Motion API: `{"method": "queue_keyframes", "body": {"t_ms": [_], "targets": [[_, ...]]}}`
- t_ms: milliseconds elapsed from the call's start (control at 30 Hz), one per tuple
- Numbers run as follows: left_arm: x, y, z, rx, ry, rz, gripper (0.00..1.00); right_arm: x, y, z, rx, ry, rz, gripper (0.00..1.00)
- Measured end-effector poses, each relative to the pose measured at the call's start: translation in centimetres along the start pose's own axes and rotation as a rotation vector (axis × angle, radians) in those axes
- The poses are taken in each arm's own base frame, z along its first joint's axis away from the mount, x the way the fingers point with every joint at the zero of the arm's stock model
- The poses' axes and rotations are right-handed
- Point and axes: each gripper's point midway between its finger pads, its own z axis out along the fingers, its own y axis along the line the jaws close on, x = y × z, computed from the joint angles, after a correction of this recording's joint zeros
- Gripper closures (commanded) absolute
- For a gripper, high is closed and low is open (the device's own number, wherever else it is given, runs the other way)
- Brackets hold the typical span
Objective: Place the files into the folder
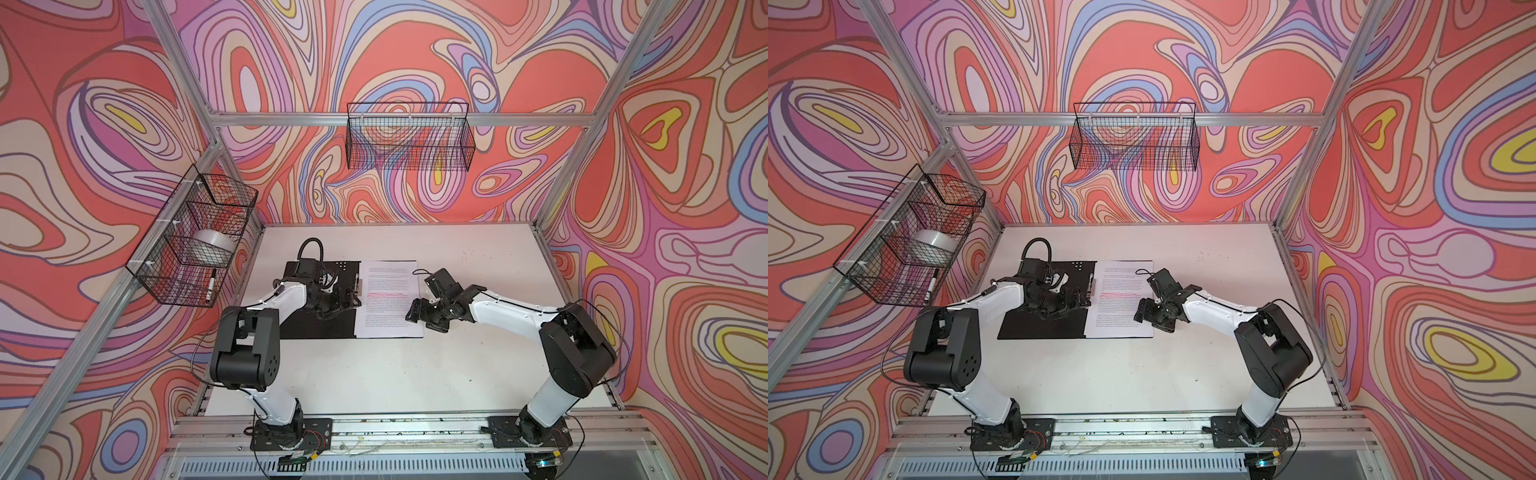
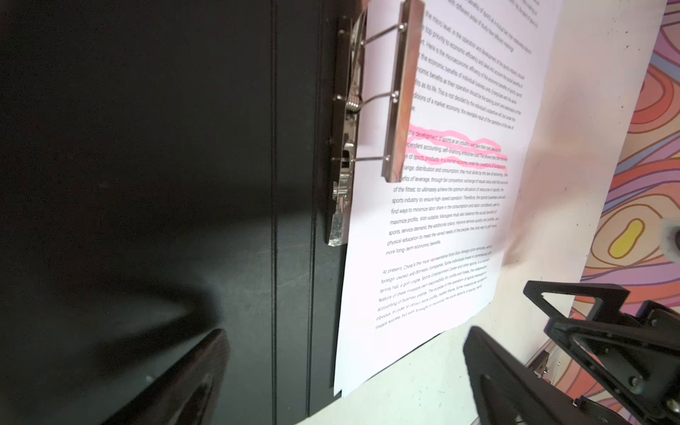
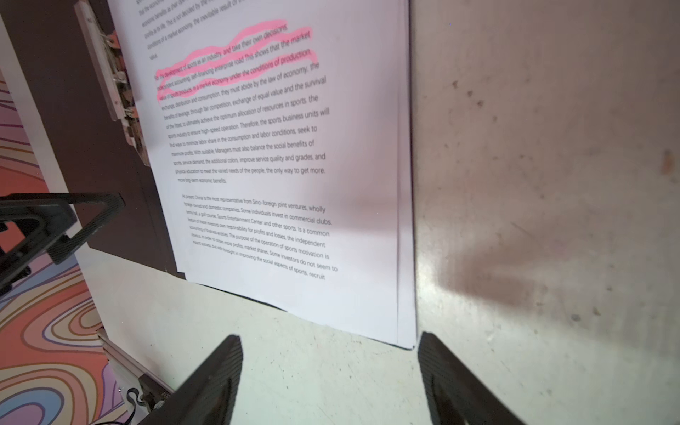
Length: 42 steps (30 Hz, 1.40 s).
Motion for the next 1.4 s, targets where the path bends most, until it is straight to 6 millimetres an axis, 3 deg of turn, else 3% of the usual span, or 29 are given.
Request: {"method": "queue_keyframes", "body": {"t_ms": [533,1400], "targets": [[-0.1,0.4,1.0,0.011,-0.001,0.003,0.0,0.6,-1.0,2.4,0.023,0.051,0.018,0.2],[-0.5,-0.2,1.3,0.051,-0.006,0.013,0.0,1.2,-0.3,2.5,0.037,0.084,-0.003,0.2]]}}
